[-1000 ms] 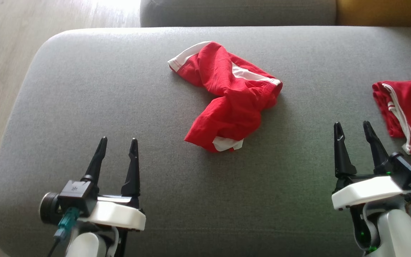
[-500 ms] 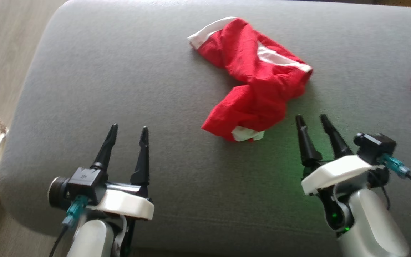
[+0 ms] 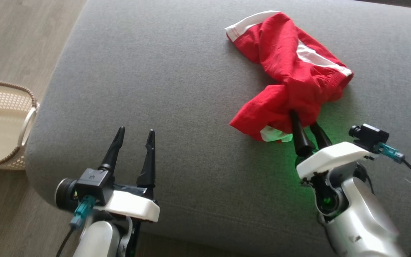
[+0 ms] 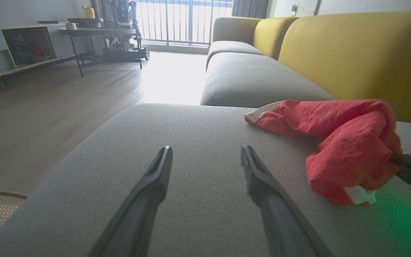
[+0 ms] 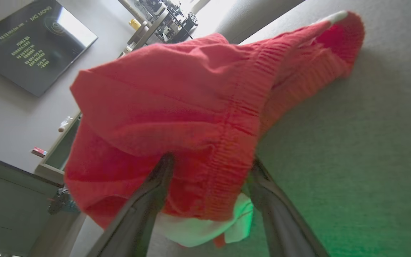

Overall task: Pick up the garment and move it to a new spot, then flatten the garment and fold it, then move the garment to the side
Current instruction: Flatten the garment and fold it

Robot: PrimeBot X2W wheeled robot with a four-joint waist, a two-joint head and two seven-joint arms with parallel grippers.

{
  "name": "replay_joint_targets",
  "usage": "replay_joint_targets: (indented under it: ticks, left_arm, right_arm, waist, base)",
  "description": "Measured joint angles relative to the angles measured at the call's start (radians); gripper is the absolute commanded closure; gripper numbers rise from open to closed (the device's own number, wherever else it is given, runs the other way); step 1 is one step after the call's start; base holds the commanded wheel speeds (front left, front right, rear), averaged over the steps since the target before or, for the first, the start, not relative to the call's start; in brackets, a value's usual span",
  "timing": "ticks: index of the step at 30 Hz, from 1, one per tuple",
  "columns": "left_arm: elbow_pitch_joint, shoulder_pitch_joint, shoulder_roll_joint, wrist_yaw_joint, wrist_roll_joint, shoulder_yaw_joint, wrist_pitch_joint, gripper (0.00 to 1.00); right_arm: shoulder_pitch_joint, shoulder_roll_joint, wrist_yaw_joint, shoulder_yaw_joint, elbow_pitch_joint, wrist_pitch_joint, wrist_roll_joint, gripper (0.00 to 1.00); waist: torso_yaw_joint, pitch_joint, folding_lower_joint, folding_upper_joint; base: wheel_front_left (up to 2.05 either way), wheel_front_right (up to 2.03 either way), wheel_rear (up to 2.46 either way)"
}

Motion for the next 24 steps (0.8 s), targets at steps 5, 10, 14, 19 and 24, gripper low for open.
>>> replay_joint_targets:
  ticks: [5, 10, 14, 19, 24]
  left_arm:
    - [0.004, 0.000, 0.000, 0.000, 0.000, 0.002, 0.000, 0.00]
    - [0.007, 0.001, 0.000, 0.002, 0.000, 0.011, 0.000, 0.00]
    - [0.010, 0.003, 0.000, 0.001, -0.002, 0.008, 0.000, 0.00]
    - [0.014, 0.013, 0.000, 0.010, -0.021, 0.001, 0.000, 0.00]
    - [0.015, 0.057, 0.000, 0.010, -0.021, 0.003, 0.000, 0.00]
  right_arm:
    - [-0.028, -0.008, 0.000, 0.037, 0.012, -0.025, 0.021, 1.00]
    - [-0.062, -0.044, 0.000, 0.103, 0.003, -0.053, -0.080, 1.00]
    - [-0.162, -0.044, 0.000, 0.174, -0.015, -0.017, -0.134, 1.00]
    - [-0.331, -0.038, 0.000, 0.224, -0.029, 0.011, -0.157, 1.00]
    - [-0.425, -0.034, 0.000, 0.229, -0.046, 0.013, -0.136, 1.00]
  waist:
    - [0.005, -0.006, 0.0000, 0.0000]
    - [-0.017, -0.031, 0.0000, 0.0000]
    - [-0.036, -0.070, 0.0000, 0.0000]
    - [-0.043, -0.131, 0.0000, 0.0000]
    - [-0.043, -0.171, 0.0000, 0.0000]
  base:
    - [0.00, 0.00, 0.00]
    - [0.00, 0.00, 0.00]
    - [0.00, 0.00, 0.00]
    - [0.00, 0.00, 0.00]
    - [0.00, 0.00, 0.00]
